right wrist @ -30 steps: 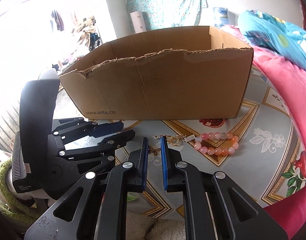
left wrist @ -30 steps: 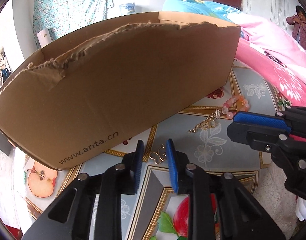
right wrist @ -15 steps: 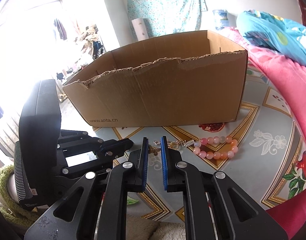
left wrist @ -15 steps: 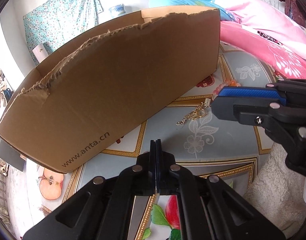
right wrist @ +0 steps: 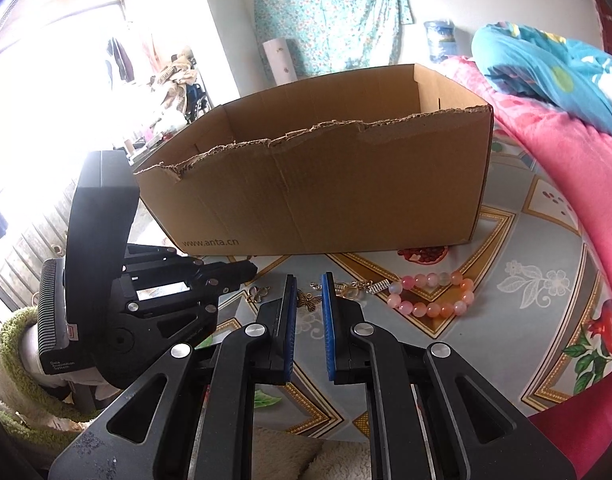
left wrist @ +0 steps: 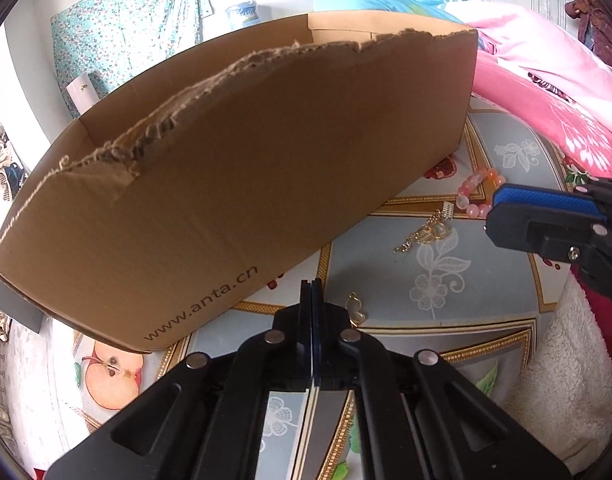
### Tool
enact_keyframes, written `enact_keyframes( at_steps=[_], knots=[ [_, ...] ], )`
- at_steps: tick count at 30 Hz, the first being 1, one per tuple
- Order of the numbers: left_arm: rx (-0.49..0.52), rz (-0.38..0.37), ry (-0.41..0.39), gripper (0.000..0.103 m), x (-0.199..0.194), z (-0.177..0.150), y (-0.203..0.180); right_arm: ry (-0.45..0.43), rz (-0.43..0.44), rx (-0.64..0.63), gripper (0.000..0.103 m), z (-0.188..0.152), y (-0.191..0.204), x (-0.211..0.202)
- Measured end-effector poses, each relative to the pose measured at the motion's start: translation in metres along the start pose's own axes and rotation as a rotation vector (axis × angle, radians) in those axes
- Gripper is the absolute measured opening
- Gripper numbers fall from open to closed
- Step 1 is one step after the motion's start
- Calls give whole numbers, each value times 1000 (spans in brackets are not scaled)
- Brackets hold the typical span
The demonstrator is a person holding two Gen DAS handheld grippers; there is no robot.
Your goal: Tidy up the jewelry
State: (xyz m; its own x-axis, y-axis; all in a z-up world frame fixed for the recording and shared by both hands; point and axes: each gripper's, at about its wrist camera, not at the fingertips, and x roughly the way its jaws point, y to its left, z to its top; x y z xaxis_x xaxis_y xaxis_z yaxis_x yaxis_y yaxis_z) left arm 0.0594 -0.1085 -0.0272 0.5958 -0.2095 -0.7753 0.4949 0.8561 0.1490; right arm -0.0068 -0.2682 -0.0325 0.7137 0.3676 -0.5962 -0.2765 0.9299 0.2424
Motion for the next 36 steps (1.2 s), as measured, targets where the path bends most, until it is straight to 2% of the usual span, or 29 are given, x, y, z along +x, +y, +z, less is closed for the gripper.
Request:
enact_keyframes(
  at_steps=[4, 11, 17, 21, 23, 33, 36],
  knots=[
    [-5, 16, 8, 0, -4, -5, -4, -2, -2, -3, 10, 1, 1, 0],
    [-41, -8, 15, 0, -11, -12, -10, 5, 0, -12, 10, 1, 5, 0],
    [-86, -96, 10, 0, -16, -16, -15, -7, -10, -17, 10, 3, 7, -2],
    [-122, -120, 5, 0, -14, -15, -12, -5, -19, -19, 10, 0, 7, -3],
    [-142, -108, -2, 0, -14, -15, -7, -3, -27, -20, 10, -1, 7, -4],
    [-176, -116, -39, 0, -23, -21, 11, 2, -77, 33, 13, -4, -20, -11],
    [-171, -153, -65, 1, -28, -21, 7, 12, -85, 47, 13, -6, -24, -12]
  ],
)
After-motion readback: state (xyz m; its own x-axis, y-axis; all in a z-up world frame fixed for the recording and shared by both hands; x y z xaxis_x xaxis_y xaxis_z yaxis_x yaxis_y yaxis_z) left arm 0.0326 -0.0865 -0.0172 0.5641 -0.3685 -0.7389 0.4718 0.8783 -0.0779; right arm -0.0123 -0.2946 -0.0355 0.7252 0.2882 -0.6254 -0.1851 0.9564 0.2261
